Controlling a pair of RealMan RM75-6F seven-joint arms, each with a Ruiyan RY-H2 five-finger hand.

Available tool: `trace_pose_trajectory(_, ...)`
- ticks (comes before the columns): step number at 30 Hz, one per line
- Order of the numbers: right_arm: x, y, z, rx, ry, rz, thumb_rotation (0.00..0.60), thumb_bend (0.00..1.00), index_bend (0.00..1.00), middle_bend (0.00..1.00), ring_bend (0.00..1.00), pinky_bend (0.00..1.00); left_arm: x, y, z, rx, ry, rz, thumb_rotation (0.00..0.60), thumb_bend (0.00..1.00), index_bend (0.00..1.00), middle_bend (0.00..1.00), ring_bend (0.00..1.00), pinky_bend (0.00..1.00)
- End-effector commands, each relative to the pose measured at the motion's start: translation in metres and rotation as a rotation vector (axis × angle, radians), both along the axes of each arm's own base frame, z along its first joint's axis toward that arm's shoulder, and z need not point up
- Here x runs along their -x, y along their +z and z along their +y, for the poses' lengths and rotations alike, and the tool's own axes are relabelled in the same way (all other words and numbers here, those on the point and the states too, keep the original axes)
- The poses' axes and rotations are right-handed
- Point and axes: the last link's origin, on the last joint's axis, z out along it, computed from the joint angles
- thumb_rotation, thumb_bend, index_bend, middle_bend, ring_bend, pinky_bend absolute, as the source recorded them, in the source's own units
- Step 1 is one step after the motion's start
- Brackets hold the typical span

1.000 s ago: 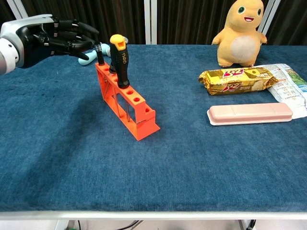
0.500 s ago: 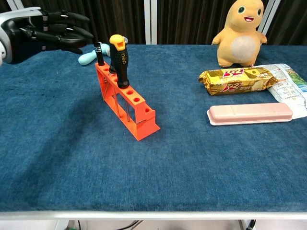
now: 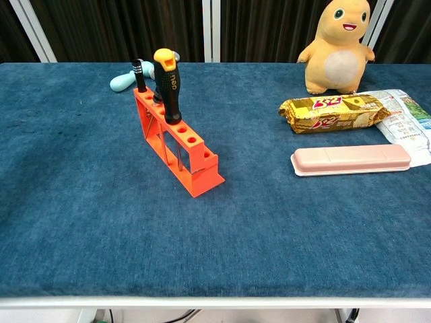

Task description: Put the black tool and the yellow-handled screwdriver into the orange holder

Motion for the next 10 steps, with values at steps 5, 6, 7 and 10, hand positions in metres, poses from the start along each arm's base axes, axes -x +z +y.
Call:
trace_pose_trajectory(5,0.001,-0.004,0.001,0.013,-0.065,0.07,0.6,0.33,0.0,0.0,0.0,0.0,0.06,0.021,-0.086,-0.091,0.061,0.641,0.581,0.08,0.26,0.18,0.07,0.22)
trace_pose_trajectory(6,0.001,-0.005,0.001,0.006,-0.069,0.079,0.6,0.33,0.0,0.0,0.0,0.0,0.063,0.022,-0.091,-0.074,0.074,0.665,0.572,0.06,0.24,0.16,0.06,0.21)
trace_pose_trajectory(7,0.0,-0.005,0.001,-0.001,-0.072,0.085,0.6,0.33,0.0,0.0,0.0,0.0,0.063,0.023,-0.093,-0.065,0.077,0.67,0.564,0.05,0.22,0.14,0.05,0.21)
trace_pose_trajectory(10,0.0,-0.007,0.002,-0.017,-0.077,0.098,0.6,0.33,0.0,0.0,0.0,0.0,0.061,0.025,-0.096,-0.016,0.068,0.605,0.555,0.04,0.2,0.13,0.04,0.21)
